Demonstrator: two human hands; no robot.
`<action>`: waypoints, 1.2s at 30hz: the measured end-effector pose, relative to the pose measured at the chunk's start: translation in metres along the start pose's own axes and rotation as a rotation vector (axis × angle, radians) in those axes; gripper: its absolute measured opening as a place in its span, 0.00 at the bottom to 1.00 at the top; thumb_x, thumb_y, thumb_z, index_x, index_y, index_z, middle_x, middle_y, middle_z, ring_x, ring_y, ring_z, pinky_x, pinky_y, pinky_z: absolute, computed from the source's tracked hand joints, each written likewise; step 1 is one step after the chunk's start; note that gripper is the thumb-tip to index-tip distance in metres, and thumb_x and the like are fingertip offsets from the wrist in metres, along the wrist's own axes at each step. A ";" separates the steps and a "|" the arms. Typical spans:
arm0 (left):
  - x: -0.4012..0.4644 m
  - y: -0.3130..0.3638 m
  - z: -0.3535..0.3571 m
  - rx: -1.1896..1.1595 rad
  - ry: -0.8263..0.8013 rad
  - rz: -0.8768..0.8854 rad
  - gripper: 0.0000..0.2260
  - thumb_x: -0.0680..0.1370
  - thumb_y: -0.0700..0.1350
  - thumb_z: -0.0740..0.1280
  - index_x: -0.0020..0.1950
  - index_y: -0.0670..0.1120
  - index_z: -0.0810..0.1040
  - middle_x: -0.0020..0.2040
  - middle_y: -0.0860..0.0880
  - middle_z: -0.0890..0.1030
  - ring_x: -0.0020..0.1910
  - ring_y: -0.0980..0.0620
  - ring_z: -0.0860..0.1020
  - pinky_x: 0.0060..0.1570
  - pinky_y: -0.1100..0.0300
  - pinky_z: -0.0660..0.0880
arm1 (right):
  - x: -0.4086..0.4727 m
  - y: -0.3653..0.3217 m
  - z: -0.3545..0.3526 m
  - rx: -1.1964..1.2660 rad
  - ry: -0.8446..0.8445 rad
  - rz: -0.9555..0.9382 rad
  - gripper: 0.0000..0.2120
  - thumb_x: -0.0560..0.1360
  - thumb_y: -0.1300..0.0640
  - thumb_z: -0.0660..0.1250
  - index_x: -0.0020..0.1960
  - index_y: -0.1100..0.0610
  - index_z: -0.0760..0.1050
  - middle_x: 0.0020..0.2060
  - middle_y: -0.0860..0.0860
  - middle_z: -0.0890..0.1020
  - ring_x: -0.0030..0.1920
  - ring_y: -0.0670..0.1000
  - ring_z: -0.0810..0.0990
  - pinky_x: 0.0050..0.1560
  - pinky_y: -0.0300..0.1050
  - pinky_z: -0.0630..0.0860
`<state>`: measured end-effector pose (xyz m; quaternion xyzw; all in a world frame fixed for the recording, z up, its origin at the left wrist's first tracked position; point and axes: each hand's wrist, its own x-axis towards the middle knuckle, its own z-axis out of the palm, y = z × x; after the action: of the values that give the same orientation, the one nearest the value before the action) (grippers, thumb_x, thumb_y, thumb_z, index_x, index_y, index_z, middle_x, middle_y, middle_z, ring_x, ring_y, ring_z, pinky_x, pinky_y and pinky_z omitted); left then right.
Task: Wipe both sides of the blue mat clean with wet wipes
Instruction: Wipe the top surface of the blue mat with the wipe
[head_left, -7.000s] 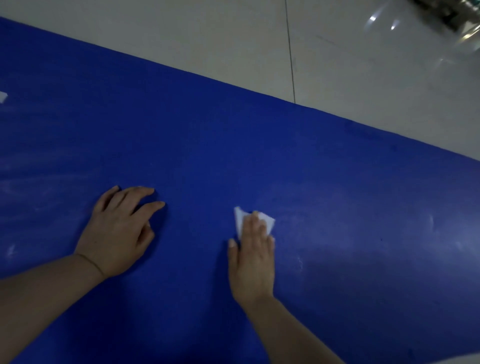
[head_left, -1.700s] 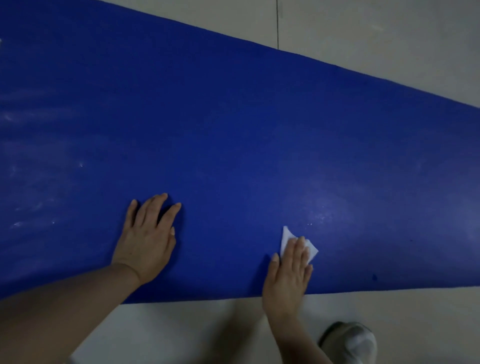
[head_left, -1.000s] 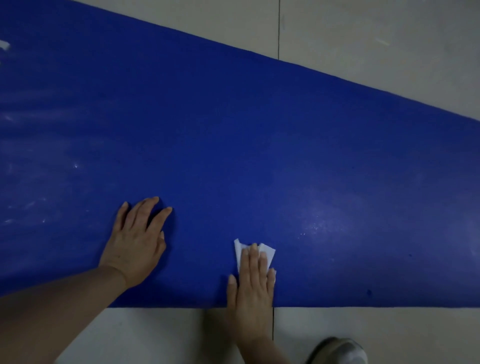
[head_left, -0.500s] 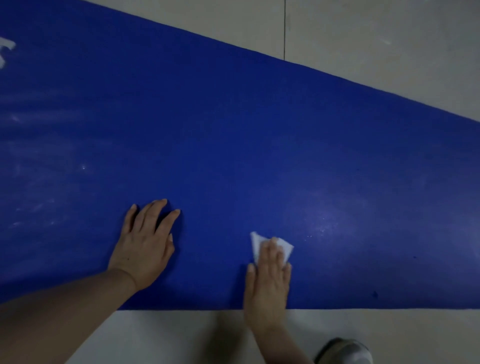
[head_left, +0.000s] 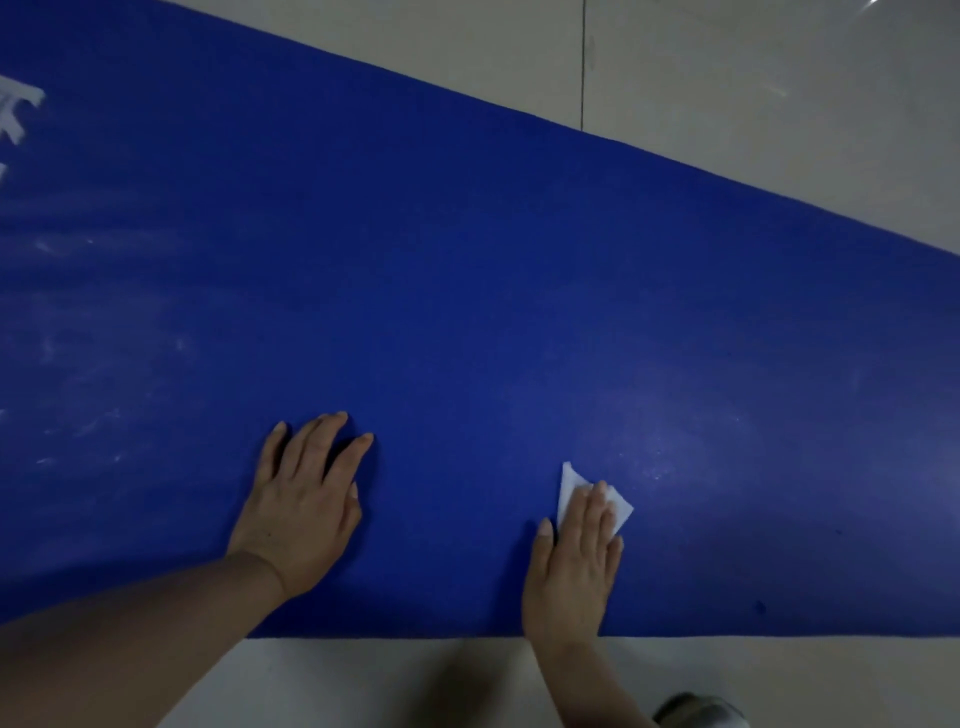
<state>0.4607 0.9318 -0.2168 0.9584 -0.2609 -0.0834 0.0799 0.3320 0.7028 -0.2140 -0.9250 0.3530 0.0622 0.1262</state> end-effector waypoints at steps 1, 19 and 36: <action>0.000 0.000 0.000 -0.001 -0.002 -0.001 0.24 0.75 0.49 0.52 0.66 0.41 0.72 0.67 0.38 0.68 0.65 0.40 0.67 0.71 0.46 0.47 | -0.002 -0.004 -0.001 -0.011 -0.003 -0.011 0.31 0.79 0.40 0.38 0.77 0.55 0.43 0.77 0.52 0.54 0.76 0.49 0.47 0.75 0.49 0.43; 0.000 -0.001 0.003 -0.034 0.034 0.010 0.22 0.75 0.49 0.52 0.67 0.43 0.69 0.67 0.38 0.69 0.65 0.40 0.68 0.71 0.45 0.48 | 0.012 -0.038 -0.005 -0.003 -0.122 -0.202 0.35 0.73 0.33 0.23 0.75 0.49 0.34 0.74 0.42 0.36 0.75 0.44 0.35 0.72 0.44 0.31; 0.000 -0.002 0.000 -0.076 0.027 0.017 0.22 0.75 0.49 0.53 0.67 0.44 0.68 0.66 0.39 0.68 0.64 0.41 0.67 0.71 0.46 0.49 | 0.020 -0.068 0.003 0.048 -0.089 -0.148 0.38 0.71 0.32 0.21 0.75 0.50 0.35 0.75 0.43 0.36 0.74 0.43 0.33 0.73 0.44 0.32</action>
<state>0.4618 0.9339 -0.2169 0.9535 -0.2646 -0.0798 0.1203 0.3929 0.7400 -0.2085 -0.9417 0.2789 0.0851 0.1680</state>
